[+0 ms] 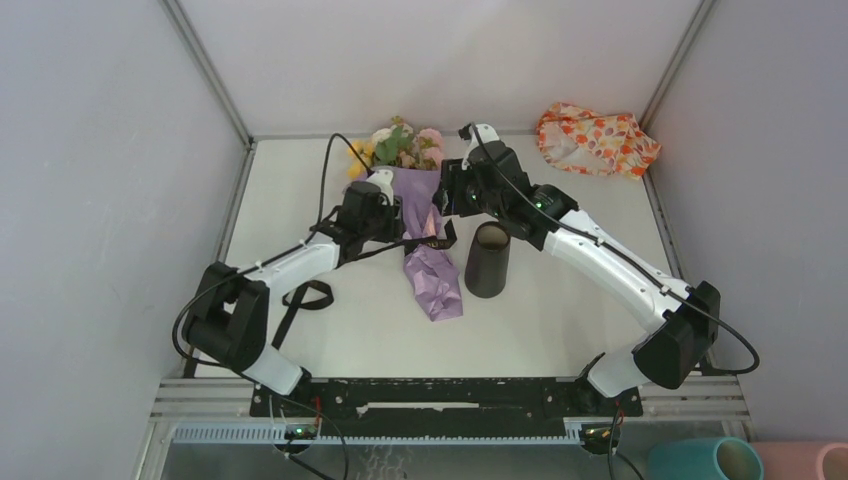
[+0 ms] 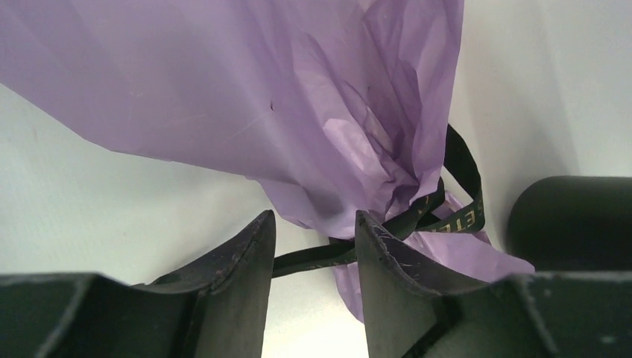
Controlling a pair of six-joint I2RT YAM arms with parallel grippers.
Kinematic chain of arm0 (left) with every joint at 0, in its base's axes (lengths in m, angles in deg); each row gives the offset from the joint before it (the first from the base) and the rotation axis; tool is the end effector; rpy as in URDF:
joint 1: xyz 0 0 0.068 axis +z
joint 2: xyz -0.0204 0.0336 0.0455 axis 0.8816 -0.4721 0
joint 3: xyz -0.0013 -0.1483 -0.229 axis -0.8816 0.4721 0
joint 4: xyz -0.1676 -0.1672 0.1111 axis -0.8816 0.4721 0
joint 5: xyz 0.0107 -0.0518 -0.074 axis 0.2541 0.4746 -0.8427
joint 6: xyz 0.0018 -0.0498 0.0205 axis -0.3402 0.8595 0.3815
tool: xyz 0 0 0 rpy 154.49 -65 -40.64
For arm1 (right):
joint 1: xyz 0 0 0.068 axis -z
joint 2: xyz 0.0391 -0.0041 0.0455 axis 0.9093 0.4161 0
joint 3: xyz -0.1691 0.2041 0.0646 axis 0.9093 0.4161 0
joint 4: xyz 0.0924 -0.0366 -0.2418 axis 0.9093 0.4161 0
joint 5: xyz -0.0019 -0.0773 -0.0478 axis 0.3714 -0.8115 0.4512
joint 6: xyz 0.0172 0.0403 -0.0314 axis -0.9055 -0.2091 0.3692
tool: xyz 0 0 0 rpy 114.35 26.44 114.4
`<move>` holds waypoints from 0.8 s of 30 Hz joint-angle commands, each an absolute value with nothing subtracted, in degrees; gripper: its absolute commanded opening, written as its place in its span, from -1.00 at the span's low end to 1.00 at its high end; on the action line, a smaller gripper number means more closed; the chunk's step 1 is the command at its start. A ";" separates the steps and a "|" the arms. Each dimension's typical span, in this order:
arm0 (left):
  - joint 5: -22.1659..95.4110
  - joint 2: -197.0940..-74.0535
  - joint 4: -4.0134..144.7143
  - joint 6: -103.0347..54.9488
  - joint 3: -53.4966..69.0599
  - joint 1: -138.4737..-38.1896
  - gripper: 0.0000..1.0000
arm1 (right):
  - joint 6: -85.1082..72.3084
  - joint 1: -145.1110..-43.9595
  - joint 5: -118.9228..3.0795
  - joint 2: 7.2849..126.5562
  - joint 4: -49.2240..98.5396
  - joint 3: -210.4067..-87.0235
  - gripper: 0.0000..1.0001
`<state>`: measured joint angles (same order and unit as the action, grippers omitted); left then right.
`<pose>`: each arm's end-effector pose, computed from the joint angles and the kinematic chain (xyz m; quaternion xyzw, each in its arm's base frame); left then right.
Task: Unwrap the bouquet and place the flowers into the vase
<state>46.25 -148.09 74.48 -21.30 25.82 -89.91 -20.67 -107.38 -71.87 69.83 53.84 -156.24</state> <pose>0.2972 -0.1576 0.2267 0.1012 0.8845 -0.1547 0.4284 0.2498 0.2193 0.3768 -0.1304 0.8579 0.2179 0.4466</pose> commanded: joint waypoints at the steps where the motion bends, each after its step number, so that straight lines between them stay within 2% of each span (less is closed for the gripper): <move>1: 44.22 -148.78 75.90 -23.54 25.92 -91.44 -0.04 | -21.66 -107.16 -71.01 68.10 51.91 -156.05 0.20; 12: 44.71 -146.78 79.00 -24.21 27.84 -94.94 -0.05 | -21.91 -107.09 -71.07 68.00 52.01 -155.09 0.19; 24: 54.15 -148.38 79.57 -26.04 26.86 -95.13 -0.02 | -22.56 -107.41 -70.23 67.78 51.50 -154.56 0.19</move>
<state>50.84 -148.63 79.87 -23.83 28.51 -94.87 -21.41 -107.38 -70.67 69.80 53.69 -154.33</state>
